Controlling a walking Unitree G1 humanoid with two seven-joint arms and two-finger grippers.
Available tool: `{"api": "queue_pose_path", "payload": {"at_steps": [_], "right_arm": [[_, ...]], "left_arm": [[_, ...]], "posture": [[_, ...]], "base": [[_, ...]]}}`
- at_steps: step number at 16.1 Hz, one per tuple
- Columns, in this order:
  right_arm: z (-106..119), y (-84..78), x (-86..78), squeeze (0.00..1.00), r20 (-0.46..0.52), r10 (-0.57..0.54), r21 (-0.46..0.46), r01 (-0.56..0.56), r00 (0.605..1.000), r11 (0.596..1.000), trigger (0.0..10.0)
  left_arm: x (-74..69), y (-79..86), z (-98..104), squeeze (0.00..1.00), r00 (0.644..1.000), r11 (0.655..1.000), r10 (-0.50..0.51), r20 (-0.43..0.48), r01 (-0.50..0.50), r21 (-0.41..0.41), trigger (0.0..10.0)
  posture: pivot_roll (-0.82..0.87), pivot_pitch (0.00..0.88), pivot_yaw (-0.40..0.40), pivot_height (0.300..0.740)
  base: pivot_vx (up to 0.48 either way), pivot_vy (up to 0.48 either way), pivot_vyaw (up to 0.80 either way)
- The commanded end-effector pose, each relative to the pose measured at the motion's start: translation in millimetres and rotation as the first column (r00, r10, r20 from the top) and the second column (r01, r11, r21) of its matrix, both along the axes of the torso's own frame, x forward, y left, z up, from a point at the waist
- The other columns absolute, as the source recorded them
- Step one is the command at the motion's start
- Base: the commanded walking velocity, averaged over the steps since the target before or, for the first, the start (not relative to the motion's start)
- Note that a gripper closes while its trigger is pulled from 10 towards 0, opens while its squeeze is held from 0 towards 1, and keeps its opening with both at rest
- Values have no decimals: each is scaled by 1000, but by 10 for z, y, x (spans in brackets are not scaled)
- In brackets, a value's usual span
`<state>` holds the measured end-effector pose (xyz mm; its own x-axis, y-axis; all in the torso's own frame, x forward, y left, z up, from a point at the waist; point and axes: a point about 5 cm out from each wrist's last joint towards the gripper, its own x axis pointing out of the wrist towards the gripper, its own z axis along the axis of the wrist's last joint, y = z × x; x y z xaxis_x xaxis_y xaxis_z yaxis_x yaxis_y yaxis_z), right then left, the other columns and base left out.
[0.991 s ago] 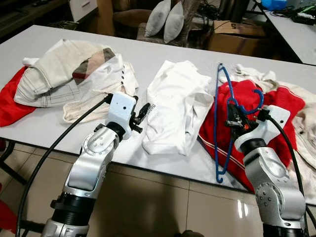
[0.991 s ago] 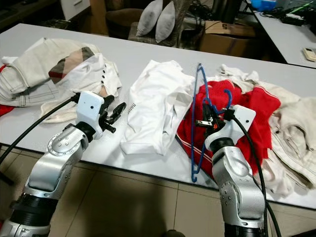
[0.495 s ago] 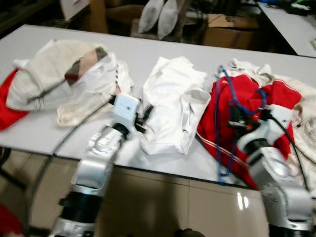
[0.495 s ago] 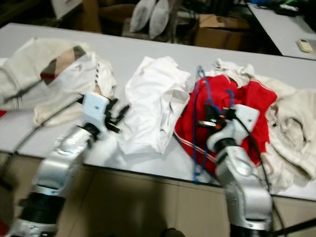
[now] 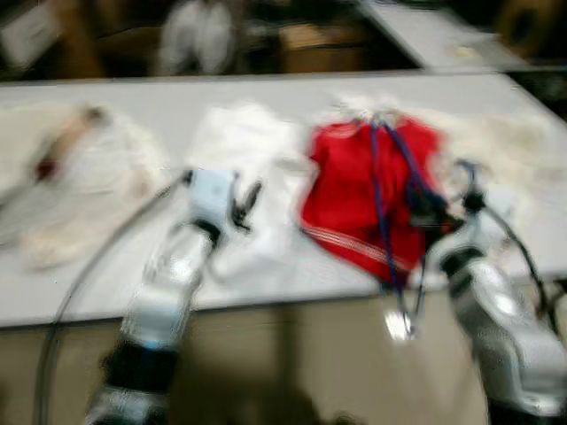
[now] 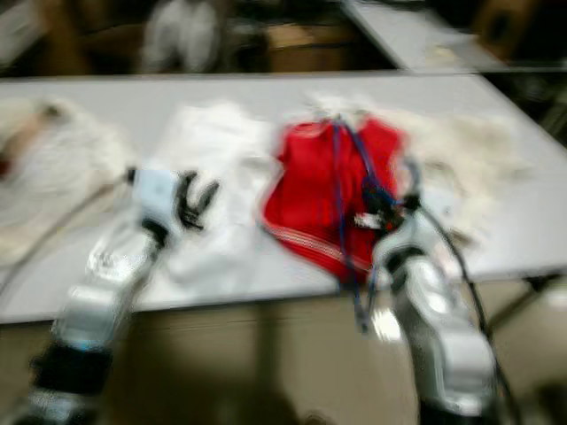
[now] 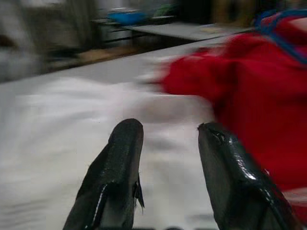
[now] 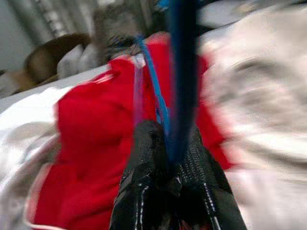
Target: Hang hanger
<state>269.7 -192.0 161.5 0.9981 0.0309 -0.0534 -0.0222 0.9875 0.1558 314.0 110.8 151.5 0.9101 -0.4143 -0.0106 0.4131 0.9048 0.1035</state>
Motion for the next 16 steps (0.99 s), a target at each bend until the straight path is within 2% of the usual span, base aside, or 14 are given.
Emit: {"api": "queue_pose_path", "payload": {"at_steps": [1, 3, 5, 8, 9, 14, 16], "right_arm": [[78, 20, 27, 0, 21, 30, -9, -30, 999, 1000, 10000], [148, 19, 53, 0, 37, 70, -15, -69, 997, 997, 10000], [341, 77, 61, 0, 95, 183, -10, -183, 979, 983, 10000], [422, 143, 22, 0, 117, 265, -30, -263, 957, 964, 10000], [405, 162, 2, 0, 114, 276, -33, -274, 954, 961, 10000], [232, 232, -69, 0, 86, 219, 43, -224, 972, 974, 10000], [175, 239, -107, 0, 71, 226, 58, -230, 972, 971, 10000]], "left_arm": [[9, 105, 6, 0, 999, 998, 53, -1, -53, -27, 10000], [14, 111, -22, 0, 997, 997, 71, -24, -71, -27, 10000], [37, 177, -33, 0, 995, 995, 95, -8, -95, 28, 10000], [84, 215, 24, 0, 994, 993, 112, 13, -113, 18, 10000], [86, 218, 28, 0, 994, 994, 113, 10, -113, 1, 10000], [102, 229, 31, 0, 994, 994, 105, 10, -105, 14, 10000], [77, 187, 5, 0, 998, 998, 57, 2, -57, 40, 10000]], "posture": [[-158, 24, 3, 740], [-156, 21, -2, 740], [-156, 16, 4, 740], [-155, 16, 12, 740], [-155, 15, 13, 740], [-148, 16, 26, 740], [-150, 18, 28, 740]], "base": [[0, 0, 0], [0, 0, 0], [0, 0, 0], [0, 0, 0], [0, 0, 0], [0, 315, 0], [0, 0, 0]]}}
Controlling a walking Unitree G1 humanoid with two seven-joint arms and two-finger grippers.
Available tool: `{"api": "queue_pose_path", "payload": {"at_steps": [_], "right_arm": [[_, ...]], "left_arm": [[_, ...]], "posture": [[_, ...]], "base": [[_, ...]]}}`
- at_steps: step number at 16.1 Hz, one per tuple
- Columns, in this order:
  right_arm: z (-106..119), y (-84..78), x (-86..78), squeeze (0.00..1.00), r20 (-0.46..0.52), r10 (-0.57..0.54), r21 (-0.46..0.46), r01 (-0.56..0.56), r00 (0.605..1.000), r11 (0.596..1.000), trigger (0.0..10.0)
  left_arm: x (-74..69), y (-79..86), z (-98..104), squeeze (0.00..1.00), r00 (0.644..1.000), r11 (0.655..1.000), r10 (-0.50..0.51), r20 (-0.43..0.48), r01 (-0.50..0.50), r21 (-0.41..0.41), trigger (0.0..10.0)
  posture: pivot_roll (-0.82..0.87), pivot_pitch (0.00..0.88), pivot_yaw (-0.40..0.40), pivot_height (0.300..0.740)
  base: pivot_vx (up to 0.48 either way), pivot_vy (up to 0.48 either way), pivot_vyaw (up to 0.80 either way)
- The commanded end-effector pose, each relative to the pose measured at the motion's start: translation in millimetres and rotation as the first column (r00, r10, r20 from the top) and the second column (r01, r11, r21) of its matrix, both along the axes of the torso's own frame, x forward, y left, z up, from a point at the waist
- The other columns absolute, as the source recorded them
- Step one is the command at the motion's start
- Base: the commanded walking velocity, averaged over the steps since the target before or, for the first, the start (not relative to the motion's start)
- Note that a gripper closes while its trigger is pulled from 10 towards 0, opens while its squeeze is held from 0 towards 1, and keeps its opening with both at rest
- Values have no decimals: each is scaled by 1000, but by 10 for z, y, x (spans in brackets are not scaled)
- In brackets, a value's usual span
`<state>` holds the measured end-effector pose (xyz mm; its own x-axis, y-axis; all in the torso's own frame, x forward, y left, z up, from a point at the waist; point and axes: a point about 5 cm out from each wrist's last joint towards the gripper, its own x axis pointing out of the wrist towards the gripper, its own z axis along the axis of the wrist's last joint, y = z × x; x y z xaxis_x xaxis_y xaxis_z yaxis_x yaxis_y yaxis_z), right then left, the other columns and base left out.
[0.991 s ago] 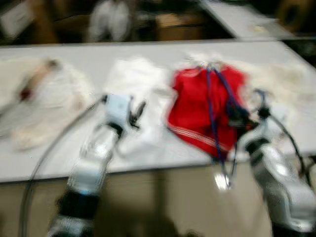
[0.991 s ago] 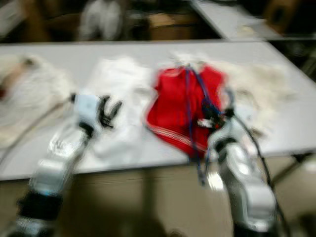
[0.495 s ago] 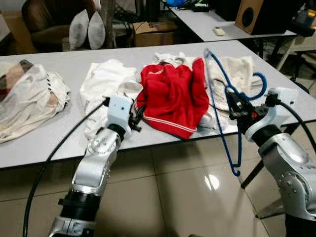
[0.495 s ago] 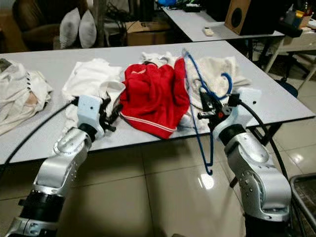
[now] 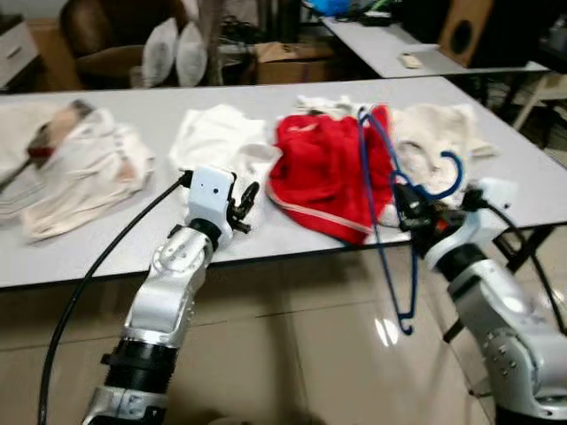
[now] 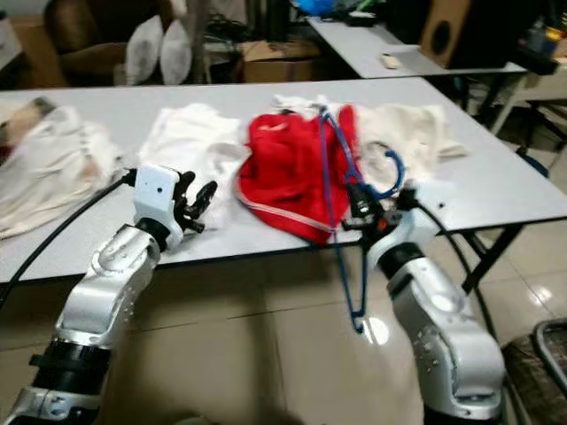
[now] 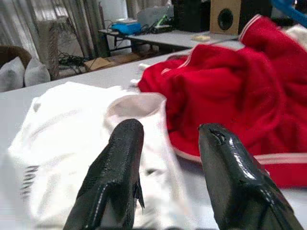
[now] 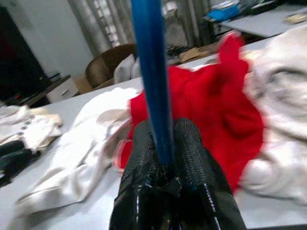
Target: Hang hanger
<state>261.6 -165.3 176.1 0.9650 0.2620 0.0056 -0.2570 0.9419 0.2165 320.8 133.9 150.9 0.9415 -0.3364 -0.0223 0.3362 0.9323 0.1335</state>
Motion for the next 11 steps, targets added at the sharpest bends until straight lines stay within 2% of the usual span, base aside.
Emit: {"api": "queue_pose_path", "payload": {"at_steps": [1, 6, 9, 11], "right_arm": [[14, -35, -36, 0, 9, -1, -1, 1, 1000, 1000, 10000], [-81, -94, -71, 0, -23, -27, -11, 26, 999, 1000, 10000], [-67, -42, -54, 0, -10, -22, -2, 22, 1000, 1000, 10000], [-62, -22, -51, 0, -6, -5, -30, 5, 1000, 1000, 10000]], "left_arm": [[-2, -50, -2, 0, 1000, 1000, -30, -7, 30, 9, 10000], [-20, -35, -10, 0, 1000, 999, -27, 4, 27, -18, 10000], [15, 9, 52, 0, 1000, 999, -2, 28, 3, -54, 10000], [20, 18, 58, 0, 1000, 998, 0, 28, 1, -56, 10000]], "posture": [[-152, 18, 29, 740], [-152, 20, 24, 740], [-149, 18, 27, 740], [-147, 14, 27, 740]], "base": [[0, 0, 0], [0, 0, 0], [318, 0, 0], [371, 0, 0]]}}
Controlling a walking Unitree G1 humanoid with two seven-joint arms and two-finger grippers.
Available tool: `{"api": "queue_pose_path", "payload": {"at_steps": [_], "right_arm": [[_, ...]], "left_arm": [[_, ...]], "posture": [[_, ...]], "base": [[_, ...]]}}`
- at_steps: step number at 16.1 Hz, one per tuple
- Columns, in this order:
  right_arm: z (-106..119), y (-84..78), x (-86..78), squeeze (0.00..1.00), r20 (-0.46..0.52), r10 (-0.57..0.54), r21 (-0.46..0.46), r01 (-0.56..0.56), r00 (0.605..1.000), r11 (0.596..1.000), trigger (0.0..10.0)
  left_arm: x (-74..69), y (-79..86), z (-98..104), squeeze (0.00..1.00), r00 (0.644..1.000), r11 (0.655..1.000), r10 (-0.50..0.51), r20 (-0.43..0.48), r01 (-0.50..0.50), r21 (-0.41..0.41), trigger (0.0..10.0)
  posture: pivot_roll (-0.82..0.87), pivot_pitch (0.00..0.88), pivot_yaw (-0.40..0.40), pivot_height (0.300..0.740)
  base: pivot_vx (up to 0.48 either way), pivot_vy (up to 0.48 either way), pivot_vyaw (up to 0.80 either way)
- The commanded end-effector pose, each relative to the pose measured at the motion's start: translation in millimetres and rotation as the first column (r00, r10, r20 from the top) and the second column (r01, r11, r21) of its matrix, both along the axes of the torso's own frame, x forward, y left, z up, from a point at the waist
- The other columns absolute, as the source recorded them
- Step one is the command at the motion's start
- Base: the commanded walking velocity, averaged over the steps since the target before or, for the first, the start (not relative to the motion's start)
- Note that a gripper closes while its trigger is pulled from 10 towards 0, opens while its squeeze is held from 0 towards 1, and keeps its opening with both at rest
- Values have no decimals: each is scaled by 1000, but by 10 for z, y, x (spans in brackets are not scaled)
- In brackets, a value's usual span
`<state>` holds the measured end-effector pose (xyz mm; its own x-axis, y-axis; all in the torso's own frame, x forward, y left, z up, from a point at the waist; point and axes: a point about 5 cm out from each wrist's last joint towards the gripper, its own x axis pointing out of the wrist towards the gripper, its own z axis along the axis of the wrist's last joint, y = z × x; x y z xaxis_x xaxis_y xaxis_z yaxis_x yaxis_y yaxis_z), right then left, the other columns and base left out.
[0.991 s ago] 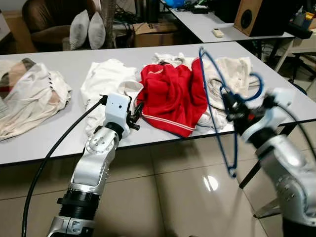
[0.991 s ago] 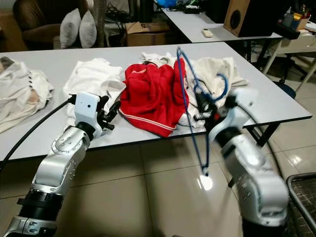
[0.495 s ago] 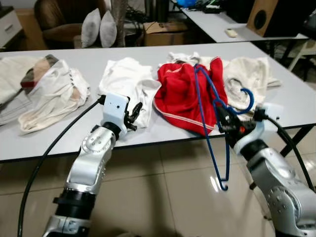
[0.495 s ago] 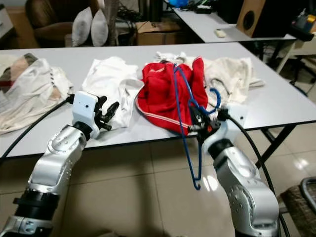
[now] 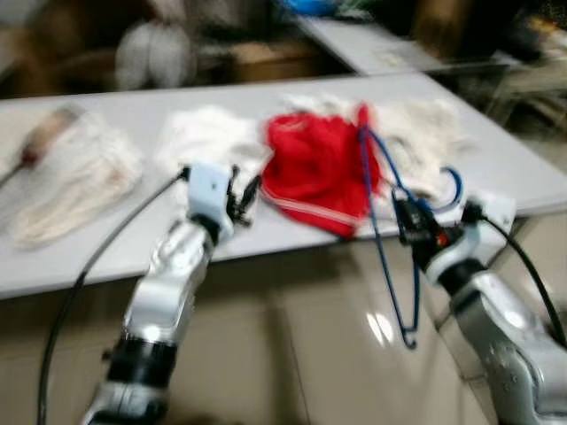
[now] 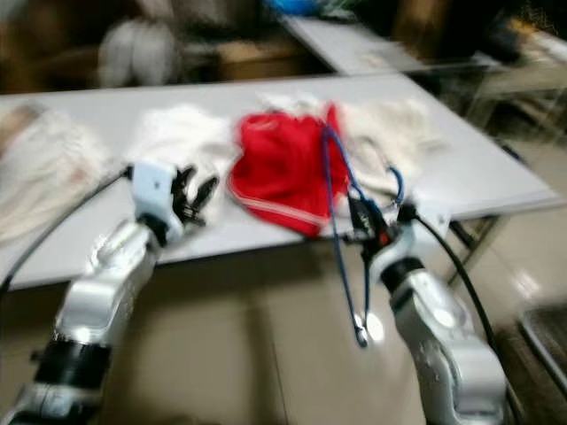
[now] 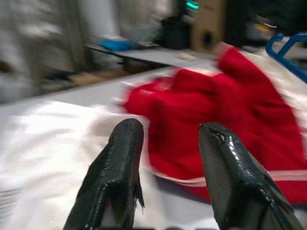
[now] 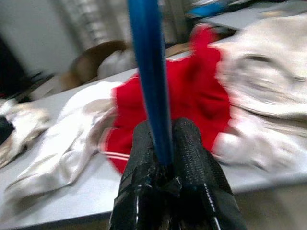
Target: Hang hanger
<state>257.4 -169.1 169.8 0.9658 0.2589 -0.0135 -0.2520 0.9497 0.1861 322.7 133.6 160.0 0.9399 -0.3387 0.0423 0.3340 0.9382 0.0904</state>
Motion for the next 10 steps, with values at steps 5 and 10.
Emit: {"api": "queue_pose_path", "payload": {"at_steps": [5, 10], "right_arm": [[9, 49, -15, 0, 17, 14, 5, -15, 1000, 1000, 10000], [118, 40, -28, 0, 62, 56, -56, -52, 997, 997, 10000]], "left_arm": [[-20, 11, -57, 0, 999, 1000, -18, -31, 18, 20, 10000], [-25, -29, -77, 0, 998, 999, -50, -43, 51, 3, 10000]], "posture": [[-145, 6, 29, 740], [-147, 0, 29, 740]], "base": [[379, 0, 320], [292, 0, 0]]}}
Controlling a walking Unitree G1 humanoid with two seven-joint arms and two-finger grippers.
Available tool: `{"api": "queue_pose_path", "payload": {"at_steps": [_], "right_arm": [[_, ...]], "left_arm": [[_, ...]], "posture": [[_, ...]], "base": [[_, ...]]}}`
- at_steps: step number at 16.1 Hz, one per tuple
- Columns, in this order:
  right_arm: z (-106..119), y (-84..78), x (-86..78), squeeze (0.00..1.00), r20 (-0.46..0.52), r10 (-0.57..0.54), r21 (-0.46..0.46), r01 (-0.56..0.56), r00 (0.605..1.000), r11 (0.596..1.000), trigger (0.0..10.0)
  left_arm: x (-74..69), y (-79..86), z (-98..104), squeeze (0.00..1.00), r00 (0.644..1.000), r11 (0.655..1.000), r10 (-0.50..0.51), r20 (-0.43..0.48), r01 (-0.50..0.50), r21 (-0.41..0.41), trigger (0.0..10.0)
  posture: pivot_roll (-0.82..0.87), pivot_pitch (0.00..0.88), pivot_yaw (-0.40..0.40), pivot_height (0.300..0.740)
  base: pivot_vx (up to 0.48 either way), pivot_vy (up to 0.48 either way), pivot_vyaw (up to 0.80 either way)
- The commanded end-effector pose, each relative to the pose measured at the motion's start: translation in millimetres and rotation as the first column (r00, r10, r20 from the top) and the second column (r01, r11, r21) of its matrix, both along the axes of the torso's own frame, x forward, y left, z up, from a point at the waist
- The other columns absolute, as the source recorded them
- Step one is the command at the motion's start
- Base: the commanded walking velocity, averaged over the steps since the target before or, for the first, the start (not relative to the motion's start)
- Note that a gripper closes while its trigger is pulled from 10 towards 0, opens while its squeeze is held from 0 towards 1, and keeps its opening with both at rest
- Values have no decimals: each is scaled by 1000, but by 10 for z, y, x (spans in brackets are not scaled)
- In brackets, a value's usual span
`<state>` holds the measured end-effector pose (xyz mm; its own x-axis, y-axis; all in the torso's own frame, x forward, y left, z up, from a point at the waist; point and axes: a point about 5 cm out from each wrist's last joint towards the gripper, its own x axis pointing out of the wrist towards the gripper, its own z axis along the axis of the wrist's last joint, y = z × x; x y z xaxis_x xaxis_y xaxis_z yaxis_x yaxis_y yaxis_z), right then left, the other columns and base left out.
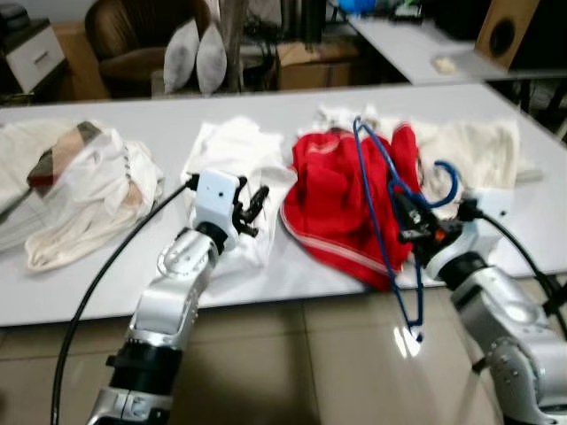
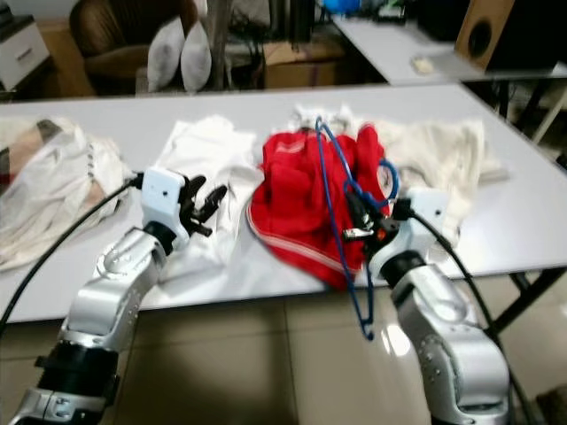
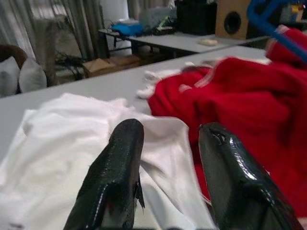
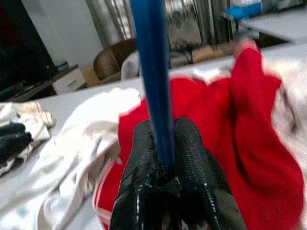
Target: Hang hanger
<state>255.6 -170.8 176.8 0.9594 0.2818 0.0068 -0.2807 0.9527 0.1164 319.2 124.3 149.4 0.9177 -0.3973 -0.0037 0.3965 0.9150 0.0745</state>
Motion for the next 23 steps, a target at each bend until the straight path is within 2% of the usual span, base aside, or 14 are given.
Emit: {"api": "queue_pose_path", "payload": {"at_steps": [1, 2, 3, 5, 7, 8, 9, 13, 15, 17, 18, 19, 20, 23], "right_arm": [[61, 56, -9, 0, 29, 35, 4, -35, 999, 999, 10000], [74, 55, -8, 0, 33, 37, 1, -37, 999, 999, 10000], [87, 58, 5, 0, 37, 39, -3, -39, 999, 999, 10000], [90, 58, 26, 0, 36, 28, -13, -28, 999, 1000, 10000], [72, 45, 37, 0, 26, -11, -9, 12, 1000, 1000, 10000], [70, 42, 36, 0, 26, -17, -8, 18, 1000, 1000, 10000], [61, 30, 24, 0, 24, -31, -4, 31, 999, 1000, 10000], [20, -13, -3, 0, 10, -54, -7, 54, 998, 999, 10000], [10, -39, -1, 0, 5, -59, -18, 59, 998, 998, 10000], [14, -49, -2, 0, 5, -59, -24, 59, 998, 998, 10000], [15, -53, 0, 0, 5, -57, -27, 57, 998, 998, 10000], [16, -53, 0, 0, 5, -54, -32, 54, 999, 998, 10000], [17, -52, 2, 0, 4, -51, -35, 51, 999, 998, 10000], [12, -48, 5, 0, 0, -41, -41, 41, 999, 998, 10000]], "left_arm": [[11, 52, 23, 0, 1000, 1000, -9, -4, 9, -18, 10000], [12, 39, 31, 0, 999, 998, -35, -10, 35, -60, 10000], [76, 24, 7, 1000, 995, 995, -87, -41, 85, -42, 10000], [242, 15, -25, 1000, 991, 993, -110, -81, 113, 38, 10000], [363, 6, -42, 965, 985, 990, -112, -129, 122, 74, 10000], [386, 2, -42, 337, 984, 989, -114, -137, 125, 75, 10000], [423, -44, -63, 0, 976, 988, -136, -172, 146, 47, 10000], [534, -170, -118, 0, 959, 984, -170, -228, 178, 15, 10000], [605, -151, -145, 0, 965, 988, -106, -238, 130, 87, 10000], [620, -151, -192, 0, 960, 988, -89, -264, 119, 102, 10000], [616, -156, -223, 0, 958, 987, -83, -275, 117, 109, 3804], [608, -163, -247, 0, 955, 987, -83, -284, 117, 107, 980], [605, -173, -264, 0, 954, 987, -88, -286, 122, 104, 0], [606, -197, -299, 0, 950, 986, -97, -296, 132, 101, 0]], "posture": [[-145, 0, 28, 740], [-145, 0, 28, 740], [-142, 0, 32, 740], [-142, 0, 44, 740], [-147, 0, 72, 740], [-148, 0, 74, 740], [-148, 0, 84, 740], [-156, 0, 89, 740], [-163, 0, 87, 740], [-168, 0, 86, 740], [-174, 0, 84, 740], [-174, 0, 84, 740], [-178, 0, 80, 740], [-179, 0, 77, 740]], "base": [[0, 0, 0], [0, 0, 0], [0, 0, 0], [0, 0, 0], [0, 0, 0], [0, 0, 0], [0, 0, 0], [0, 0, 0], [0, 0, 0], [0, 0, 0], [0, 0, 0], [0, 0, 0], [0, 0, 0], [0, 0, 0]]}}
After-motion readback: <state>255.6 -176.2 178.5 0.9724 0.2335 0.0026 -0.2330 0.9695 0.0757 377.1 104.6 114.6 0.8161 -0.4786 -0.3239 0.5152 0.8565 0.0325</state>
